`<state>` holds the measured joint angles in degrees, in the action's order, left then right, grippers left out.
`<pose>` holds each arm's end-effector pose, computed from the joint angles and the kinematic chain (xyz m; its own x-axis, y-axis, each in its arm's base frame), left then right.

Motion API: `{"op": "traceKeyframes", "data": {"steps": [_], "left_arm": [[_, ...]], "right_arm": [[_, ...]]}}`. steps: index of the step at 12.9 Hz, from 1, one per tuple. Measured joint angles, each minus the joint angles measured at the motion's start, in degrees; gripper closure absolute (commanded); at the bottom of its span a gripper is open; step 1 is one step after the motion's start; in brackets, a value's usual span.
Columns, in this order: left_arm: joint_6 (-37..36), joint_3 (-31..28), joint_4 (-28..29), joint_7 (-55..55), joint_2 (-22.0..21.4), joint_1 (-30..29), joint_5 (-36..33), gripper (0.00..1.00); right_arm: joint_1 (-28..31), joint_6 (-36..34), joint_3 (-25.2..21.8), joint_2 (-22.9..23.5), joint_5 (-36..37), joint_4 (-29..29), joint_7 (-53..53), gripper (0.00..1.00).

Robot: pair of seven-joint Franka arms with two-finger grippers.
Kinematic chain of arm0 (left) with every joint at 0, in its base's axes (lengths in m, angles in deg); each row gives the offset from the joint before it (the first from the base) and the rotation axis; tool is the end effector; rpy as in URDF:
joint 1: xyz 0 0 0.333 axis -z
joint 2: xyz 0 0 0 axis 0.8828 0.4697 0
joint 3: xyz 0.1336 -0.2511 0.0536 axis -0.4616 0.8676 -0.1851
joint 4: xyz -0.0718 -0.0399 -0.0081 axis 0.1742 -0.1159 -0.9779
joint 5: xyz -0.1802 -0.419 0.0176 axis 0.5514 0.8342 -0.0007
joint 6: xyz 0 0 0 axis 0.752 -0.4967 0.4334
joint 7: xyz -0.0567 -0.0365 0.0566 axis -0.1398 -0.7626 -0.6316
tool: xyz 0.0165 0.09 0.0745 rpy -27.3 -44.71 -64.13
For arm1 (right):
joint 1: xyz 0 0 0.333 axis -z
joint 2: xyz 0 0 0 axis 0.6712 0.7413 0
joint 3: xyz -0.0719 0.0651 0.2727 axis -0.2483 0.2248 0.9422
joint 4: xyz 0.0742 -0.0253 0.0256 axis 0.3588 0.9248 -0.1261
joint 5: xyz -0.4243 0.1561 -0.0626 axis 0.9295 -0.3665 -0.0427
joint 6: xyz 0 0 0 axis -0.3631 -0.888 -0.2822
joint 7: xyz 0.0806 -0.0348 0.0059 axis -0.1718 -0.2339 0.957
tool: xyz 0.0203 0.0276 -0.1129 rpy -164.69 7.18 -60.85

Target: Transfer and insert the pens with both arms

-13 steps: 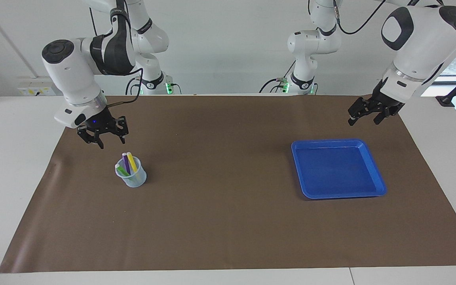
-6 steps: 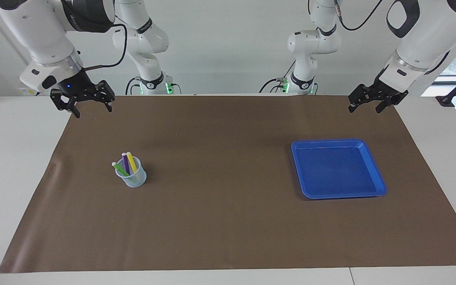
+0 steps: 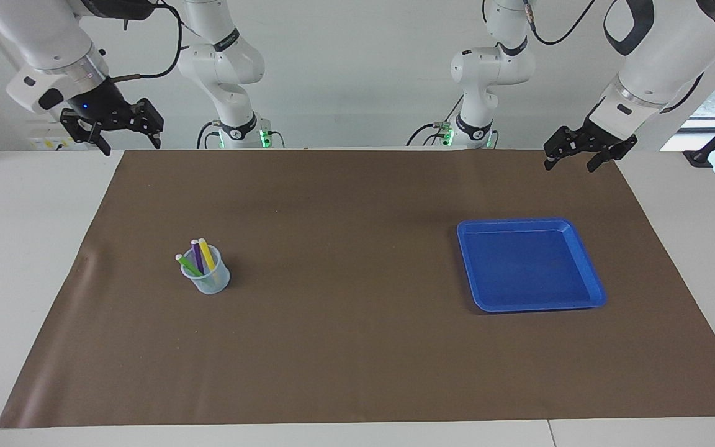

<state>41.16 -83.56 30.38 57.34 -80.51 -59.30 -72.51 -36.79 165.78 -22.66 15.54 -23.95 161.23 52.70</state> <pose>0.6018 -0.0445 0.5715 0.9914 -0.0905 -0.0942 -0.0841 -0.9940 0.0702 0.5806 -0.0595 0.6005 0.9863 0.1369 -0.0921 0.1348 -0.9905 -0.0285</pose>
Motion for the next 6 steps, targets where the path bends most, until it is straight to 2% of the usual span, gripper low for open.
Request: {"op": "traceKeyframes", "data": {"steps": [6], "left_arm": [[0.57,0.37,0.00,-0.18,0.00,0.01,-2.33,0.00]], "right_arm": [[-0.87,1.65,-1.10,1.14,0.00,-0.16,-6.83,0.00]]}}
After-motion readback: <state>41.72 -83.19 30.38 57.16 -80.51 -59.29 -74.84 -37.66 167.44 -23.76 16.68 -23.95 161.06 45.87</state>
